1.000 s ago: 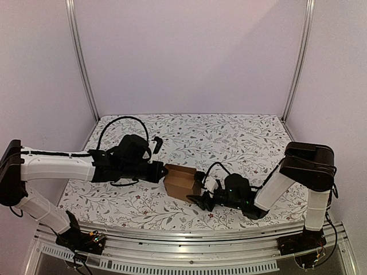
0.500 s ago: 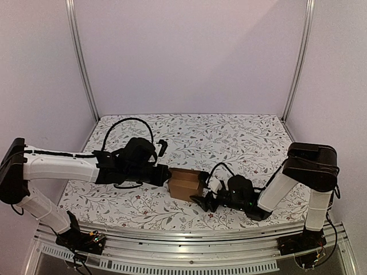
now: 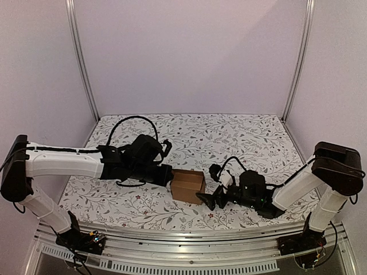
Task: Fold the paper box
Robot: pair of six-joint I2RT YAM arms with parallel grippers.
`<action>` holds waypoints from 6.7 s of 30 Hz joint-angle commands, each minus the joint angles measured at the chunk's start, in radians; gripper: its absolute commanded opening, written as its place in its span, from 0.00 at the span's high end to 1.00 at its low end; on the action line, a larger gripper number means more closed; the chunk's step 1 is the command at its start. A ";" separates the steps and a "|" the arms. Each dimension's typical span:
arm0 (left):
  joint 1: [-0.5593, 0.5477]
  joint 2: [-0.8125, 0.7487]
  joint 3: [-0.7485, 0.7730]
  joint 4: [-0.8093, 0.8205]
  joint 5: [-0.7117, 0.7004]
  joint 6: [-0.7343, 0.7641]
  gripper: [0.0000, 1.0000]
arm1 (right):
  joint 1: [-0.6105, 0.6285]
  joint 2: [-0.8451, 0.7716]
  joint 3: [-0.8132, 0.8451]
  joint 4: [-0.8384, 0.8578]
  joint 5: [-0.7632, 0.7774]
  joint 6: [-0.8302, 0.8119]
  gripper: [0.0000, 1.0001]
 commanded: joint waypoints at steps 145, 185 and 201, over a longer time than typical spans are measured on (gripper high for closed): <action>-0.258 0.234 0.251 -0.338 -0.185 -0.086 0.72 | 0.107 -0.224 0.504 -1.473 0.128 0.771 1.00; 0.047 -0.084 0.077 0.038 0.367 0.088 1.00 | 0.168 -0.154 0.530 -1.395 0.326 0.582 1.00; 0.063 0.041 0.033 0.113 0.427 0.074 1.00 | 0.174 -0.139 0.538 -1.381 0.316 0.581 1.00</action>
